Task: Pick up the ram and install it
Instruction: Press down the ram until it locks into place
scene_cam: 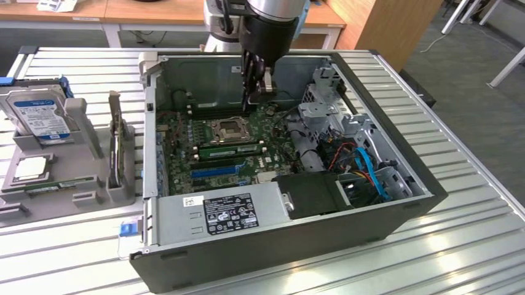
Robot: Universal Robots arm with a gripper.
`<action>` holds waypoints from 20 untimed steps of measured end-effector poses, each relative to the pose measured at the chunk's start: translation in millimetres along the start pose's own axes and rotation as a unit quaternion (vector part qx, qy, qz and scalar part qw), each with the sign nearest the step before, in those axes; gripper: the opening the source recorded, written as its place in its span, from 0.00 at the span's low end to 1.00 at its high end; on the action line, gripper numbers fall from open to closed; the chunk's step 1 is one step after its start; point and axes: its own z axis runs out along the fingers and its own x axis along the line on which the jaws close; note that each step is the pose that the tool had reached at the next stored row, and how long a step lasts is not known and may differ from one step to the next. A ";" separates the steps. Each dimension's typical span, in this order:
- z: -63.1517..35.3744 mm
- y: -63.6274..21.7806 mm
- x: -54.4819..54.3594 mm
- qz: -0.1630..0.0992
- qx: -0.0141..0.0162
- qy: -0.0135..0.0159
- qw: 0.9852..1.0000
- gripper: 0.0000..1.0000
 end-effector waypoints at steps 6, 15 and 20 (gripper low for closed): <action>0.0 0.0 0.0 0.000 0.000 0.000 1.000 0.11; 0.0 -0.3 0.0 0.000 0.000 0.000 1.000 0.10; -0.8 -11.8 -0.1 0.000 0.000 0.000 1.000 0.10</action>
